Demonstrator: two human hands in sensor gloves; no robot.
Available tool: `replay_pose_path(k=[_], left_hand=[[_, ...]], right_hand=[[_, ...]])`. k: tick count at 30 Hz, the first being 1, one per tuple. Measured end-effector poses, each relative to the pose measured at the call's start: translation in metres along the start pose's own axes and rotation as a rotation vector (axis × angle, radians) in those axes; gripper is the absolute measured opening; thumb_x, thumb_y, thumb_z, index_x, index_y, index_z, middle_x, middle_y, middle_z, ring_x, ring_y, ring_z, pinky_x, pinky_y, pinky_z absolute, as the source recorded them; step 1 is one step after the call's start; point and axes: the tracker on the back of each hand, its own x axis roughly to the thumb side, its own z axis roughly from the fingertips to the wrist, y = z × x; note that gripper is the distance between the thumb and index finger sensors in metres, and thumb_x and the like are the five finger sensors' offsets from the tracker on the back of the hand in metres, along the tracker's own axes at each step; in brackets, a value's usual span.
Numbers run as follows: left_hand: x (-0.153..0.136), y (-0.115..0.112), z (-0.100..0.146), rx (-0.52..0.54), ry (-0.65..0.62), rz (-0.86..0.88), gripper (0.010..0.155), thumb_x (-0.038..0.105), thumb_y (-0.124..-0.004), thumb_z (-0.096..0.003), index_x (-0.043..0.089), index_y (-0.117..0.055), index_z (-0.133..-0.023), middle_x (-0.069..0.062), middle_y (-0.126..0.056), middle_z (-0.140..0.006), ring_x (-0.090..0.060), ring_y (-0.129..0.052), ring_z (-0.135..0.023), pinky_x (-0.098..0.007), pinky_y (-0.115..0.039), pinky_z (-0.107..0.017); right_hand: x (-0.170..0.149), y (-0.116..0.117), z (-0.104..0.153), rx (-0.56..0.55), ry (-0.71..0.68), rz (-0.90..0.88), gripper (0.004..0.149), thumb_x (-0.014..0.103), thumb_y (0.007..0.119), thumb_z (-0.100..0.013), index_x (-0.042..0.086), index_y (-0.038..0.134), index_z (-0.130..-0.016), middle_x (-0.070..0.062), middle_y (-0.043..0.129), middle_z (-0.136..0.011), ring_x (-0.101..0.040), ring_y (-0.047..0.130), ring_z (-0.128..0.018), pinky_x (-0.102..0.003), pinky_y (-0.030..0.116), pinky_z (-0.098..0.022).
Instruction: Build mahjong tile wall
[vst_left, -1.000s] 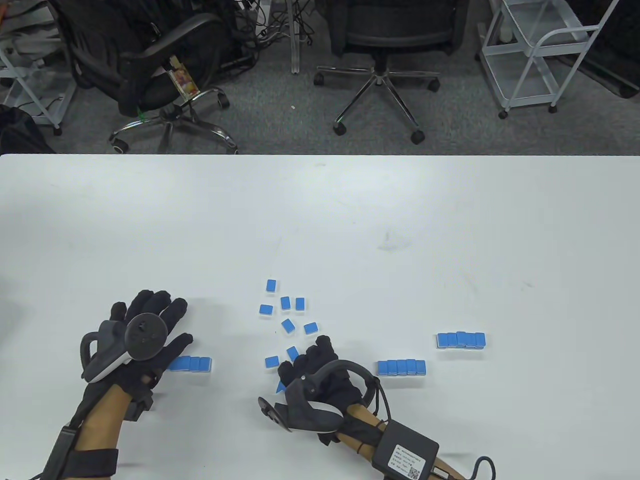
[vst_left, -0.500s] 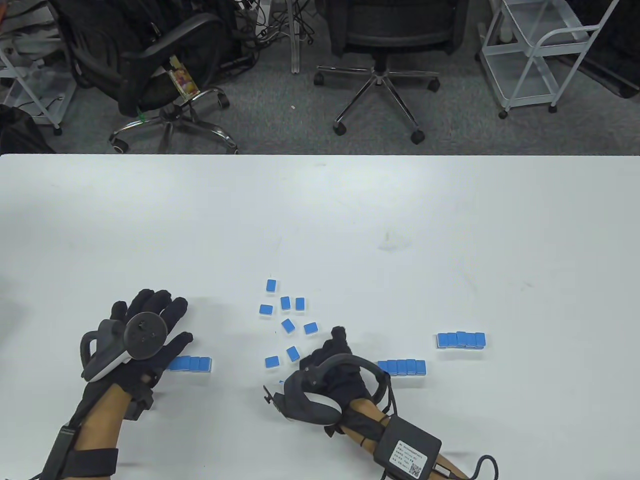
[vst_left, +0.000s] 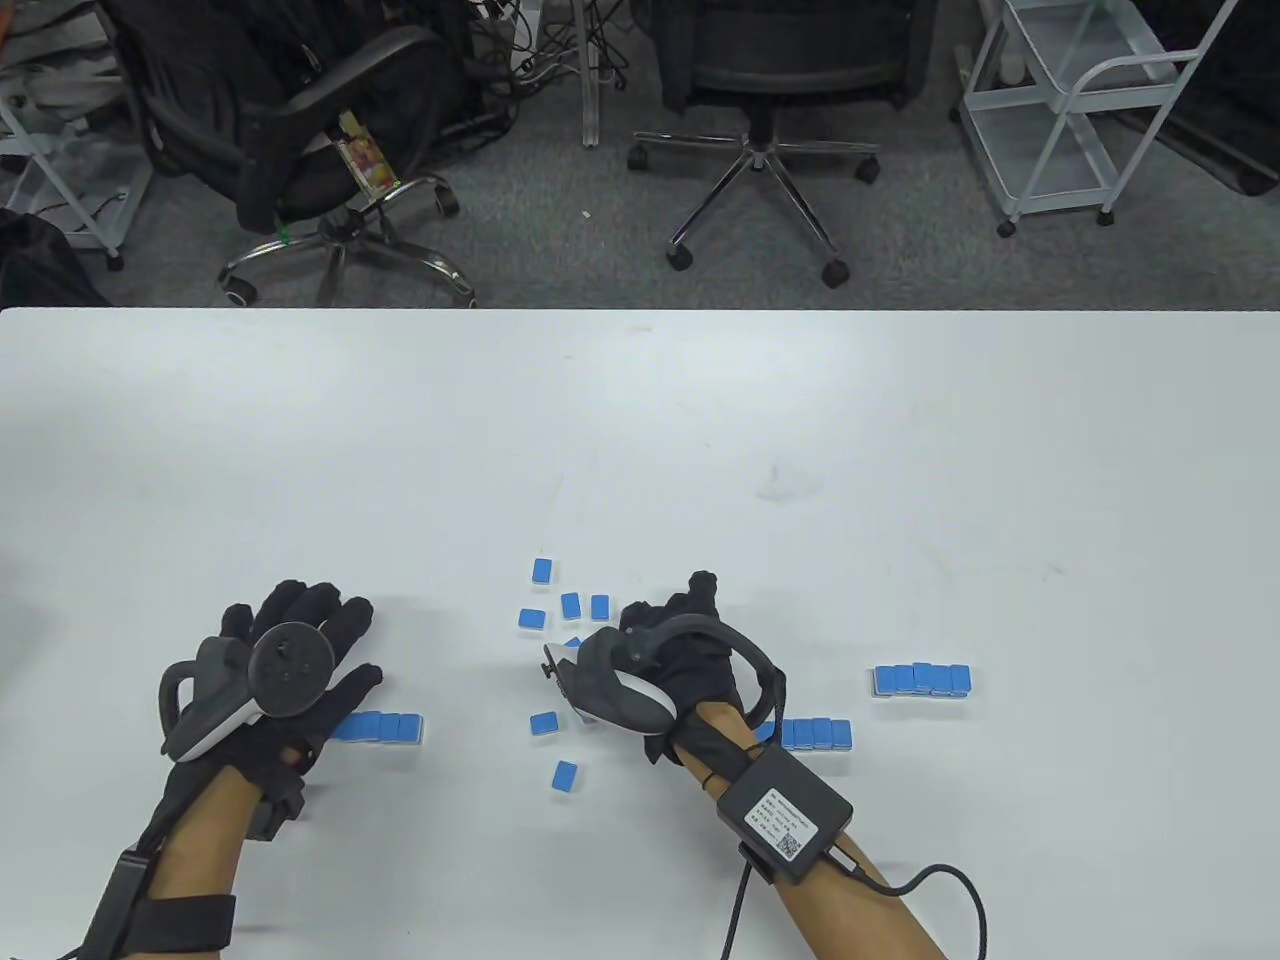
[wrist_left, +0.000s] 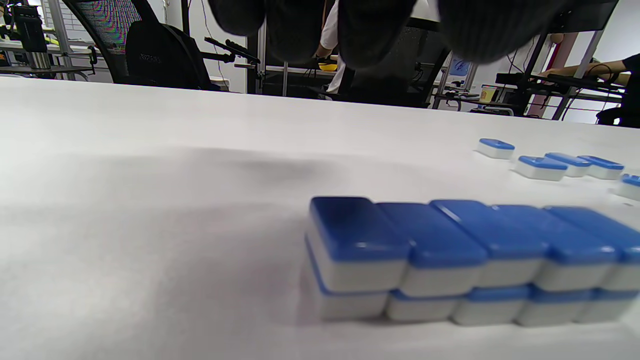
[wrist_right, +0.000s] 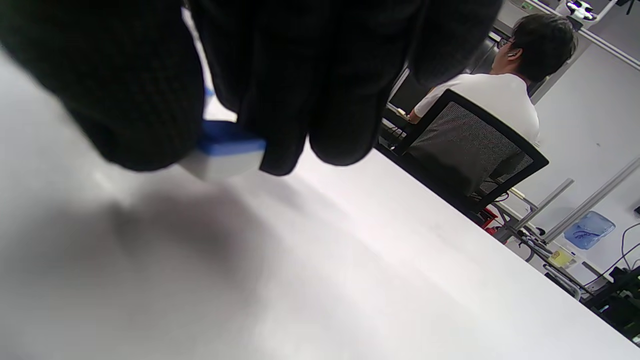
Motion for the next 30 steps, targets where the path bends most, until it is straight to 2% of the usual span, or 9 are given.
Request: replay_pose_path(k=[6, 10, 14, 17, 20, 23, 25, 30], left_hand=[[0.0, 0.001, 0.0, -0.002, 0.0, -0.009, 0.068, 0.061, -0.064, -0.0469, 0.04, -0.051, -0.11, 0.002, -0.042, -0.122, -0.032, -0.032, -0.116, -0.066, -0.026, -0.082], [0.0, 0.001, 0.0, -0.001, 0.001, -0.01, 0.068, 0.061, -0.065, -0.0469, 0.039, -0.051, -0.11, 0.002, -0.043, -0.122, -0.032, -0.032, -0.116, -0.066, -0.027, -0.082], [0.0, -0.001, -0.001, -0.01, 0.004, -0.015, 0.067, 0.06, -0.065, -0.047, 0.039, -0.053, -0.11, 0.001, -0.043, -0.122, -0.032, -0.032, -0.116, -0.066, -0.027, -0.082], [0.0, -0.001, -0.001, -0.015, 0.007, -0.011, 0.067, 0.06, -0.065, -0.0471, 0.039, -0.053, -0.11, 0.001, -0.044, -0.122, -0.032, -0.032, -0.116, -0.066, -0.027, -0.082], [0.0, -0.001, -0.001, -0.015, 0.008, -0.014, 0.067, 0.06, -0.065, -0.0471, 0.039, -0.054, -0.109, 0.001, -0.044, -0.121, -0.032, -0.033, -0.116, -0.066, -0.028, -0.082], [0.0, -0.001, -0.001, -0.014, 0.004, -0.019, 0.066, 0.06, -0.065, -0.0471, 0.039, -0.055, -0.109, 0.001, -0.045, -0.121, -0.032, -0.034, -0.116, -0.066, -0.028, -0.082], [0.0, -0.001, -0.001, -0.012, 0.001, -0.018, 0.066, 0.06, -0.065, -0.0473, 0.039, -0.055, -0.109, 0.002, -0.045, -0.121, -0.032, -0.034, -0.116, -0.065, -0.028, -0.082], [0.0, -0.001, -0.002, -0.017, 0.001, -0.011, 0.066, 0.06, -0.065, -0.0473, 0.039, -0.056, -0.109, 0.002, -0.046, -0.121, -0.032, -0.034, -0.116, -0.065, -0.028, -0.082]], right_hand=[[-0.005, 0.007, 0.0, 0.028, 0.02, -0.062, 0.069, 0.041, 0.09, -0.028, 0.02, 0.068, -0.09, 0.005, 0.096, -0.08, -0.024, 0.093, -0.081, -0.058, 0.06, -0.072], [-0.015, 0.003, 0.001, 0.075, 0.009, -0.127, 0.078, 0.044, 0.089, -0.029, 0.02, 0.058, -0.096, 0.001, 0.086, -0.091, -0.028, 0.084, -0.088, -0.059, 0.056, -0.073], [-0.024, -0.015, 0.004, -0.004, 0.001, -0.193, 0.074, 0.042, 0.089, -0.03, 0.027, 0.058, -0.096, 0.0, 0.086, -0.092, -0.029, 0.084, -0.089, -0.061, 0.054, -0.074], [-0.012, -0.021, 0.004, -0.032, -0.051, -0.124, 0.067, 0.043, 0.089, -0.029, 0.034, 0.065, -0.091, 0.003, 0.087, -0.092, -0.027, 0.083, -0.09, -0.061, 0.053, -0.075], [0.006, -0.016, 0.0, -0.043, -0.091, -0.041, 0.062, 0.043, 0.09, -0.028, 0.041, 0.069, -0.087, 0.007, 0.087, -0.092, -0.024, 0.083, -0.091, -0.06, 0.053, -0.075], [0.012, -0.011, -0.003, -0.017, -0.101, -0.065, 0.056, 0.042, 0.09, -0.029, 0.04, 0.074, -0.082, 0.01, 0.092, -0.086, -0.021, 0.084, -0.089, -0.06, 0.053, -0.075], [0.011, -0.012, -0.002, -0.09, -0.079, -0.093, 0.048, 0.04, 0.09, -0.029, 0.037, 0.081, -0.076, 0.011, 0.097, -0.078, -0.02, 0.086, -0.087, -0.059, 0.054, -0.075], [0.014, -0.012, 0.002, -0.14, -0.094, -0.012, 0.047, 0.044, 0.089, -0.027, 0.035, 0.084, -0.074, 0.01, 0.101, -0.07, -0.018, 0.092, -0.08, -0.058, 0.055, -0.075]])
